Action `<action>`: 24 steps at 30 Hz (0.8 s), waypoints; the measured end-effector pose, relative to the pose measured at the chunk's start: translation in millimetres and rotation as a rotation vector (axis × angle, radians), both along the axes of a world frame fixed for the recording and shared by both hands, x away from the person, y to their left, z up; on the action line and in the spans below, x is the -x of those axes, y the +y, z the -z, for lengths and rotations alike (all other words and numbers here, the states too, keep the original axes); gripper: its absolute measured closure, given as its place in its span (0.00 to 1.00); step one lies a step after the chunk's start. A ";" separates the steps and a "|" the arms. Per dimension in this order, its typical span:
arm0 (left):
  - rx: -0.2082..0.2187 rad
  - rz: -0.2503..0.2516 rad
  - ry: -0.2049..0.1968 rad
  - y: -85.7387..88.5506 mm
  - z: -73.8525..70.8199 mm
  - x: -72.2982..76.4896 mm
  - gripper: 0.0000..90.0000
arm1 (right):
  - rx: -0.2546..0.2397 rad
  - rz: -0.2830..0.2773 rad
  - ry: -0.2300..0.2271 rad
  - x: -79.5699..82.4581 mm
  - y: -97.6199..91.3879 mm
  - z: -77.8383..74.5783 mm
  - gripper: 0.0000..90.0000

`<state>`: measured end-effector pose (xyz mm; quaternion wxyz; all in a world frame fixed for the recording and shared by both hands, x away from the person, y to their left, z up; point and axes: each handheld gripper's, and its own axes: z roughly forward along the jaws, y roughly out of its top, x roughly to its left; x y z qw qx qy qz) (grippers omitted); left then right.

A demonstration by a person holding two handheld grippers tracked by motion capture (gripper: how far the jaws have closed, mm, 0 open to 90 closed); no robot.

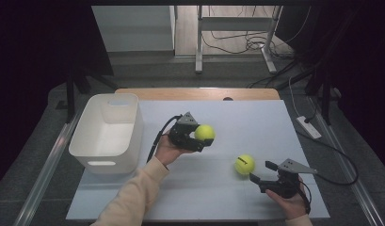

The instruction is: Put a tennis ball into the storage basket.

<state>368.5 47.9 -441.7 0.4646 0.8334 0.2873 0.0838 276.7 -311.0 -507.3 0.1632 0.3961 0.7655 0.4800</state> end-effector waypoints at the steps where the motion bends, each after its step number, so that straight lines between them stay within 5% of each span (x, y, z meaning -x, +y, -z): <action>1: 0.006 -0.007 -0.005 1.0 -1.1 0.5 0.30 | 0.000 0.000 0.000 0.0 0.0 0.0 0.14; 24: 0.064 -0.067 -0.046 23.6 -15.1 2.9 0.30 | 0.003 0.004 -0.001 0.1 0.0 -0.2 0.14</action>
